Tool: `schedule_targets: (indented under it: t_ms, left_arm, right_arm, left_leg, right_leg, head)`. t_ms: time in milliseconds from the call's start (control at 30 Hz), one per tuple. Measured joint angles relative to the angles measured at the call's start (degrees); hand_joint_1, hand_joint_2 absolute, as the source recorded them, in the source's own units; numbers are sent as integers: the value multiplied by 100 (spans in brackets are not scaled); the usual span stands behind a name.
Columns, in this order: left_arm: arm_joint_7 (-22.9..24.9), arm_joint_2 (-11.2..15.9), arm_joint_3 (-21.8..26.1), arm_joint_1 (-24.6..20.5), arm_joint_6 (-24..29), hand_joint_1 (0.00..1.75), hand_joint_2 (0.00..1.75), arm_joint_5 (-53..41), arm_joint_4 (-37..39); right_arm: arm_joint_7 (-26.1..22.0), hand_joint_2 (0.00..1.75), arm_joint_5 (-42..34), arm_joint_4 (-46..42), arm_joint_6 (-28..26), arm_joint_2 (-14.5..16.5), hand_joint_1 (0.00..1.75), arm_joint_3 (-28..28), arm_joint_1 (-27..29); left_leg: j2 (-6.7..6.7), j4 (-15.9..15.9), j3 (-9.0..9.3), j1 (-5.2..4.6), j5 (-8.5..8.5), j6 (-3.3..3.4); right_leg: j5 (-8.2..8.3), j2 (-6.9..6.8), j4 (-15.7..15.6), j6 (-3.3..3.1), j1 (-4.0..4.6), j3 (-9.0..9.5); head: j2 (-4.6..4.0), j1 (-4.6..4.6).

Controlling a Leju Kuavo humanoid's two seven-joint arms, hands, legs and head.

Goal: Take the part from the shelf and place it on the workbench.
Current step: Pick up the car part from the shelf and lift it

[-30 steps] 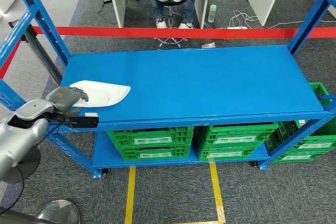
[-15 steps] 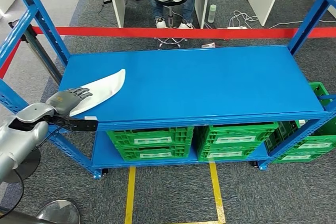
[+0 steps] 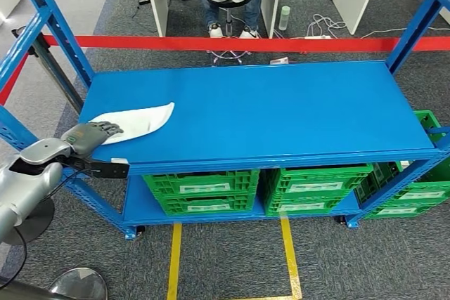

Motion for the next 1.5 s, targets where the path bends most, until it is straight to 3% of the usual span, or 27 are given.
schedule_targets:
  t_ms: [733,1500]
  left_arm:
    - [-166,30,-60,-313,-250,175,175,90,28]
    - [-146,78,-178,-331,-250,175,175,227,28]
  right_arm:
    - [-1,175,2,0,-1,-11,0,0,2]
    - [-2,175,-8,0,-2,-17,0,0,2]
  left_leg:
    - [0,0,5,0,2,-1]
    - [0,0,4,0,2,-1]
  right_leg:
    - [1,1,1,-1,0,5]
    - [1,1,1,-1,0,5]
  head:
    - [-1,-1]
    - [0,-1]
